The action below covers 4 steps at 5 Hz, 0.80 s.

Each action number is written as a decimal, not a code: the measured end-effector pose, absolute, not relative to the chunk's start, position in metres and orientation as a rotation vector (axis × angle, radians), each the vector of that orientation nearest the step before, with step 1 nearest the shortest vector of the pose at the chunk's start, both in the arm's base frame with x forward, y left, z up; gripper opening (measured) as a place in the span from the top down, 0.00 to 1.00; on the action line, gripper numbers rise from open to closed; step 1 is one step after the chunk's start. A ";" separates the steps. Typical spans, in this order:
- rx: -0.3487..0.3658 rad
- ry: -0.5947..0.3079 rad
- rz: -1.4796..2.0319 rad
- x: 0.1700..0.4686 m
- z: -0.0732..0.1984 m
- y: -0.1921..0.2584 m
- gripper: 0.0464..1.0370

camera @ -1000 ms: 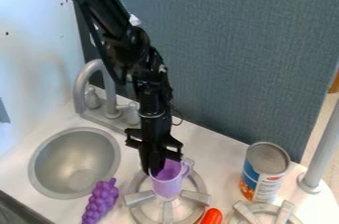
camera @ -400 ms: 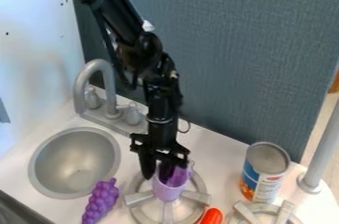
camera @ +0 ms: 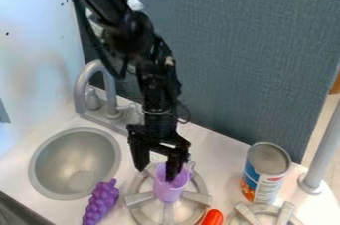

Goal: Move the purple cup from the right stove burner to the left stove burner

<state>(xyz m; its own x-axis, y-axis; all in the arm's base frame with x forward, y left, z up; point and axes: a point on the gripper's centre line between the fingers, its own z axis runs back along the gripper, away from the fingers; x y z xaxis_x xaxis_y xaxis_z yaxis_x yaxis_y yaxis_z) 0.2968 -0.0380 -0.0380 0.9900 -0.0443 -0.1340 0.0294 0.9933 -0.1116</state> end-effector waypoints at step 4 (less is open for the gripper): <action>0.124 0.127 -0.073 0.206 -0.019 0.044 0.04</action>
